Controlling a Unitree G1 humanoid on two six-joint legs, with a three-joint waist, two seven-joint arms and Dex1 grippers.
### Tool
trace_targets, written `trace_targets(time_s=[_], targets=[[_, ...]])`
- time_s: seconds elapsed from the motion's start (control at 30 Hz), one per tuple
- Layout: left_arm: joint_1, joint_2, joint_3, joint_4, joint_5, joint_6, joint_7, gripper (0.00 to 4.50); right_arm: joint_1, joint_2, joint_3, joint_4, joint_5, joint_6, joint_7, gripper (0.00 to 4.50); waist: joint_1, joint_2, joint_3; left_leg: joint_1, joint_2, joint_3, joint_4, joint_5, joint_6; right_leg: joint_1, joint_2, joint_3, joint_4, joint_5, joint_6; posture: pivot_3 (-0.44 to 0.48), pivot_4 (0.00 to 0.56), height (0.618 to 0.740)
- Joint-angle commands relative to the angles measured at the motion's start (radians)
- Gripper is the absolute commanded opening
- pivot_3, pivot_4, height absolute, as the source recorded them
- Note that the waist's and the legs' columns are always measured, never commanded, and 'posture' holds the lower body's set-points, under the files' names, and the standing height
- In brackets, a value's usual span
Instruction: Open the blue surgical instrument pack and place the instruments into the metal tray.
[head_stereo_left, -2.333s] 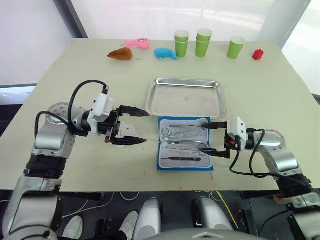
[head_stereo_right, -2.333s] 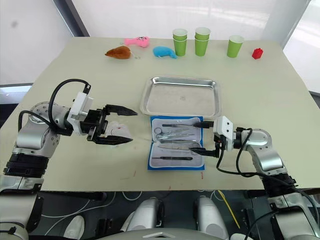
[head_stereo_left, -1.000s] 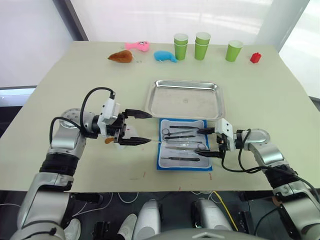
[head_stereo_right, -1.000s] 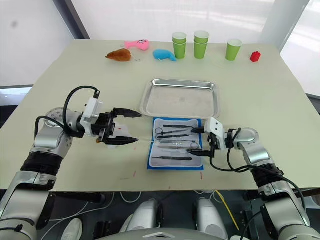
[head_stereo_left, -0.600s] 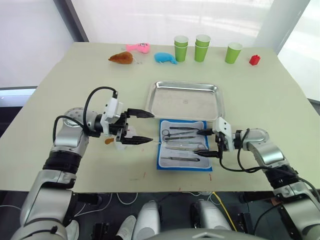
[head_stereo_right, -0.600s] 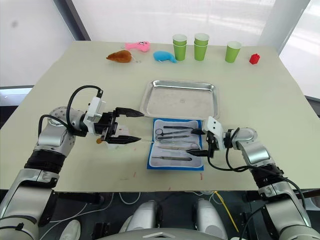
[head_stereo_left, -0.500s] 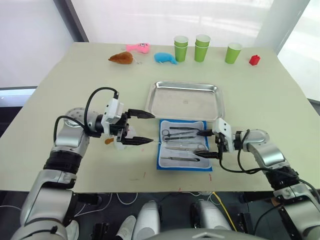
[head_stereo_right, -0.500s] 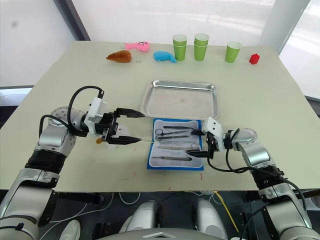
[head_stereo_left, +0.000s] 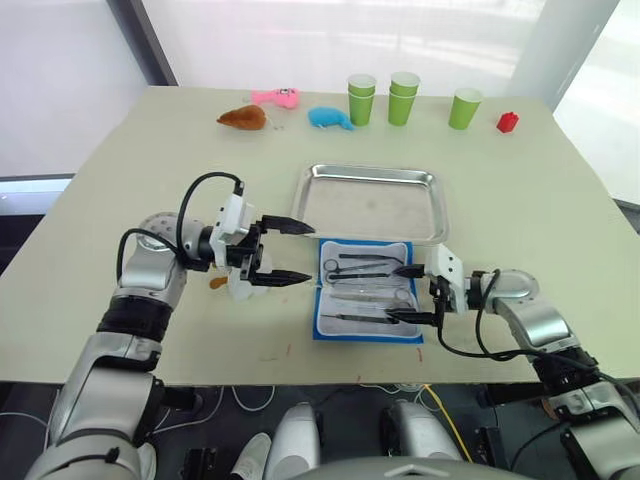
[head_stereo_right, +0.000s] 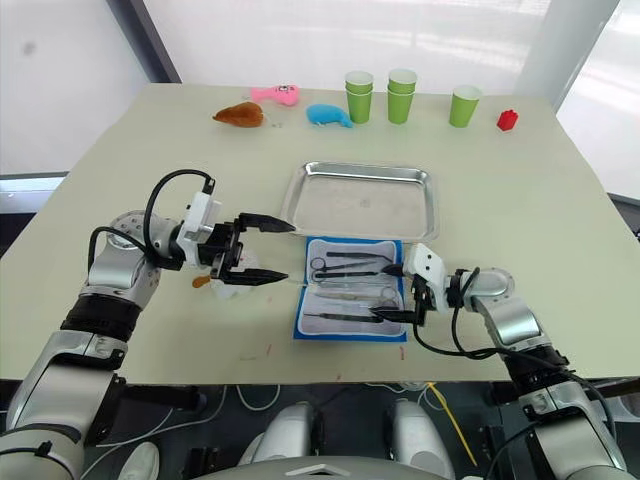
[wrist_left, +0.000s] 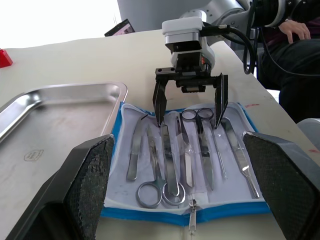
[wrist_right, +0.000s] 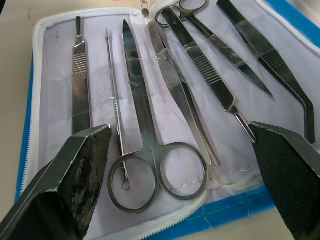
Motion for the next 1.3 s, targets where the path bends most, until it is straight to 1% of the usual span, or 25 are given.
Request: trace_targets(time_s=[0.03,0.3,0.63,0.77,0.97,1.0,1.03,1.1,1.13,1.3], targets=[[-0.023,-0.006,-0.002,0.006,0.008,-0.028,-0.049,4.35,0.024,-0.003,0.04,0.164,-0.078,-0.066,-0.019,4.5,-0.002,0.001,0.001,0.0,0.0,0.0,0.0,0.0,0.0,0.0,0.0,0.0,0.0,0.0,0.0,0.0,0.15,0.74],[-0.014,-0.01,-0.003,0.001,0.008,-0.033,-0.049,4.35,0.023,0.008,0.047,0.229,-0.075,-0.156,-0.002,4.5,-0.002,0.001,0.001,0.0,0.0,0.0,0.0,0.0,0.0,0.0,0.0,0.001,0.0,0.0,0.0,0.0,0.15,0.74],[-0.024,-0.018,0.002,0.012,0.017,-0.036,-0.049,4.35,0.031,0.007,0.05,0.26,-0.079,-0.165,0.006,4.5,-0.002,0.001,0.001,0.001,0.0,0.001,0.0,0.0,0.0,0.0,0.0,0.001,0.0,0.0,0.0,0.0,0.15,0.74],[-0.05,-0.025,-0.015,0.049,0.082,-0.024,-0.049,4.35,0.039,0.005,0.051,0.255,-0.077,-0.156,0.007,4.5,-0.001,0.001,0.001,0.001,0.0,0.001,0.0,0.0,0.0,0.0,0.0,0.001,0.0,0.0,0.0,0.0,0.15,0.74],[-0.128,-0.064,-0.039,0.139,0.166,-0.049,-0.049,4.35,0.041,0.01,0.051,0.256,-0.076,-0.154,0.003,4.5,0.0,0.001,0.0,0.001,0.0,0.001,0.0,0.0,0.0,0.001,0.001,0.001,0.0,0.0,0.0,0.0,0.15,0.74],[-0.152,-0.082,-0.041,0.169,0.185,-0.056,-0.048,3.85,0.038,0.012,0.051,0.259,-0.077,-0.155,0.002,4.5,0.001,0.001,0.0,0.001,0.0,0.0,0.0,0.0,0.0,0.001,0.001,0.001,0.0,0.0,0.0,0.0,0.15,0.74],[-0.17,-0.097,-0.04,0.195,0.203,-0.069,-0.046,3.57,0.037,0.014,0.051,0.26,-0.077,-0.155,0.0,4.5,0.001,0.001,0.0,0.001,0.0,0.0,0.0,0.0,0.0,0.001,0.001,0.001,0.0,0.0,0.0,0.0,0.15,0.74],[-0.191,-0.123,-0.037,0.236,0.234,-0.109,-0.042,2.58,0.036,0.016,0.05,0.261,-0.077,-0.156,-0.001,4.5,-0.001,0.001,0.0,0.001,0.0,0.0,0.0,0.0,0.0,0.001,0.001,0.001,0.0,0.0,0.0,0.0,0.15,0.74],[-0.201,-0.135,-0.041,0.258,0.255,-0.127,-0.033,2.22,0.036,0.017,0.049,0.26,-0.077,-0.155,-0.002,4.5,-0.001,0.001,0.0,0.001,0.0,0.0,0.0,0.0,0.0,0.001,0.002,0.002,0.0,0.0,0.0,0.0,0.15,0.74],[-0.251,-0.187,-0.056,0.361,0.35,-0.178,0.009,2.22,0.039,0.018,0.044,0.256,-0.075,-0.154,-0.004,4.5,-0.002,0.001,0.0,0.001,0.0,-0.001,0.0,0.0,0.0,0.001,0.005,0.006,0.0,0.0,0.0,0.0,0.15,0.74]])
